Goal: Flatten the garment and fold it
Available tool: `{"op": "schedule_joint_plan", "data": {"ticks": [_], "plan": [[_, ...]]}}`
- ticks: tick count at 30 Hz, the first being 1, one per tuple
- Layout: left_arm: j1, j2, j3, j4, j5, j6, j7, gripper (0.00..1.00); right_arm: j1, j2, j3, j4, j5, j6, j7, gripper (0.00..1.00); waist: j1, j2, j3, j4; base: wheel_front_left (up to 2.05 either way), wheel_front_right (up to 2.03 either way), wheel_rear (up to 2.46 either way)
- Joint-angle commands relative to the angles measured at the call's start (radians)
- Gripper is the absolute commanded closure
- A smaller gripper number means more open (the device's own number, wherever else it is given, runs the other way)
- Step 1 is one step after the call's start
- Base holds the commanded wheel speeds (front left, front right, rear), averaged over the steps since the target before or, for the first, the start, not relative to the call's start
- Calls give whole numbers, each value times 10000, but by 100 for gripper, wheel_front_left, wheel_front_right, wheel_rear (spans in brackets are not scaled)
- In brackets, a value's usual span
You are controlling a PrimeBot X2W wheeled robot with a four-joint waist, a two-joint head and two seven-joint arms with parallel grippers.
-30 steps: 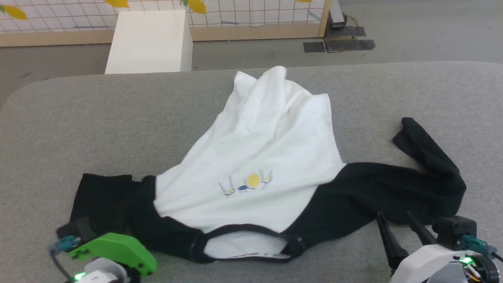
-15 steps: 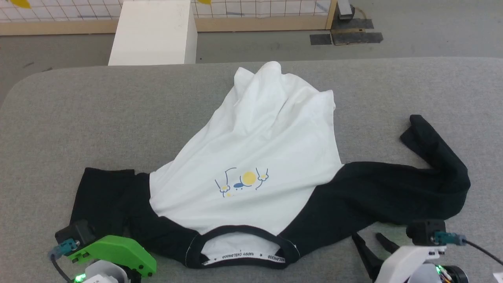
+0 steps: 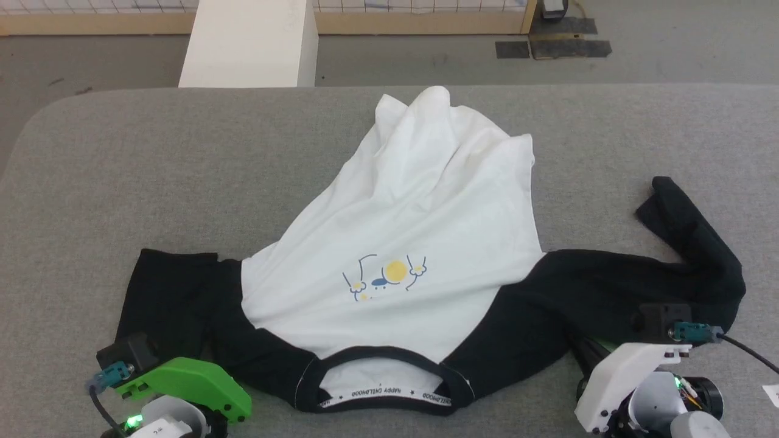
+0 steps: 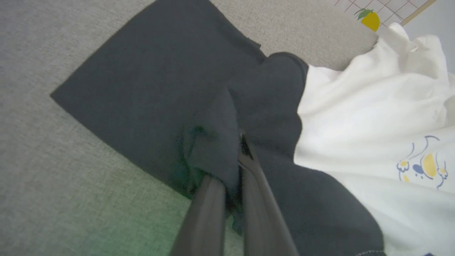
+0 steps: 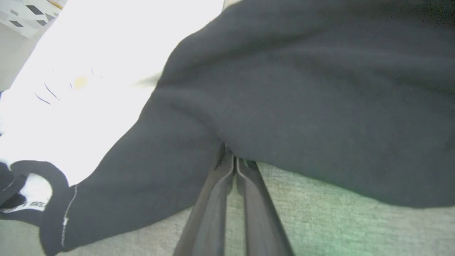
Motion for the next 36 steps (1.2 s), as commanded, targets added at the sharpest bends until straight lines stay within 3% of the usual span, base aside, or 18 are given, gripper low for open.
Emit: {"op": "schedule_joint_plan", "data": {"ticks": [1,5,12,19,26,31,36], "plan": [[-75,-10,21,12,-93,-72,-97,100,236,14,17,-191,-41,-13,-37,100,0,-1,-162,-7,0,0,0],[71,5,151,-367,-268,-221,-282,100,998,14,-258,-1692,-241,-13,101,100,0,-1,-489,-113,0,0,0],[85,82,388,-2363,-1230,-978,-11,100,1819,14,-1050,-5299,-773,-13,1124,100,0,-1,-868,-368,0,0,0],[-1123,574,317,-4576,-2205,-1388,1398,100,456,-181,-1031,-7387,-1603,-13,2605,100,0,-1,-740,-606,0,0,0],[-3812,1223,343,-4860,-2431,-1048,2769,100,-2928,-1528,-1092,-6464,-1504,-13,3728,100,0,-1,217,-783,0,0,0],[-6332,1540,629,-4022,-2482,-689,3257,100,-5959,-2441,-687,-4958,-1552,-13,4095,100,0,-1,1398,-913,0,0,0],[-8695,1786,971,-2919,-2278,-319,3199,100,-8833,-2862,-197,-3205,-1905,-13,3792,100,0,-1,2688,-1066,0,0,0]]}}
